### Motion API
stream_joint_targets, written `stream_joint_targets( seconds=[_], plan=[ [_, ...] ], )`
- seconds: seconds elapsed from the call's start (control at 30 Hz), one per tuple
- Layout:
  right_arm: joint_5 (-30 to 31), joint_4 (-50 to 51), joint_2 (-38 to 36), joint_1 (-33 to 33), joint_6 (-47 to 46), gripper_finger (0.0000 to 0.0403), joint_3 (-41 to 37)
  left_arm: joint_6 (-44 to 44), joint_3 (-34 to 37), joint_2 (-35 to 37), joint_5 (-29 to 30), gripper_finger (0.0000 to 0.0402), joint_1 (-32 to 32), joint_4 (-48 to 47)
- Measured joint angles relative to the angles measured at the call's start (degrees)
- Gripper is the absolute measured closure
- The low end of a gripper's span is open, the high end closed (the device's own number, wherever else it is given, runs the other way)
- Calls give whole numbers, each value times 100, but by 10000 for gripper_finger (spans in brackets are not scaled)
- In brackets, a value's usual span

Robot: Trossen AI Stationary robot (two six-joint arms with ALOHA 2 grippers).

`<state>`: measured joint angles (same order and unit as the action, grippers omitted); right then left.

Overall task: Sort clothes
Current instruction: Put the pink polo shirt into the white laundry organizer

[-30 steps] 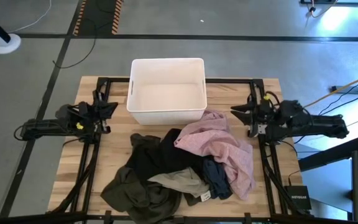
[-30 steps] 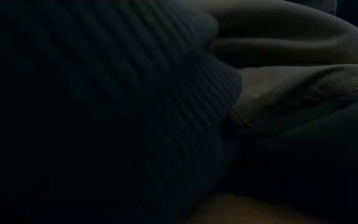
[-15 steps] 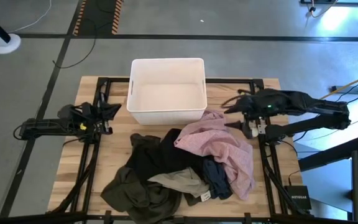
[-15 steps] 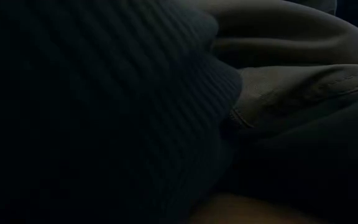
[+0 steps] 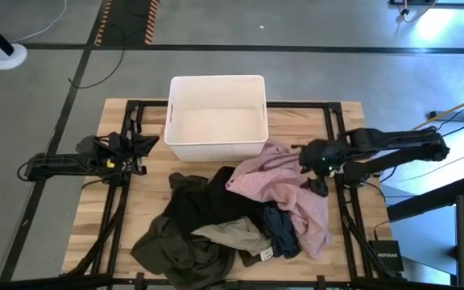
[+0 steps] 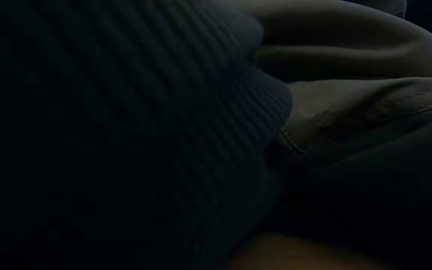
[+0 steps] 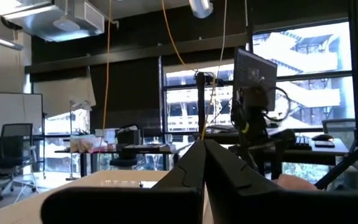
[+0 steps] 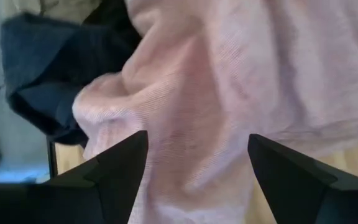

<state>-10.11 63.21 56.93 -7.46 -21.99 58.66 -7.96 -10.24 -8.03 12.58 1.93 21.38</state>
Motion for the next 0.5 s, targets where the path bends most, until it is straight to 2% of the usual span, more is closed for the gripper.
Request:
stream_joint_targets(
  seconds=[0.3,0.5],
  plan=[
    [745,-624,137,-1169,-355,107,-178,54,0,0,3,401,0,1],
    [758,-478,207,-1625,-807,107,-8,49,0,0,2,402,0,5]
  ],
)
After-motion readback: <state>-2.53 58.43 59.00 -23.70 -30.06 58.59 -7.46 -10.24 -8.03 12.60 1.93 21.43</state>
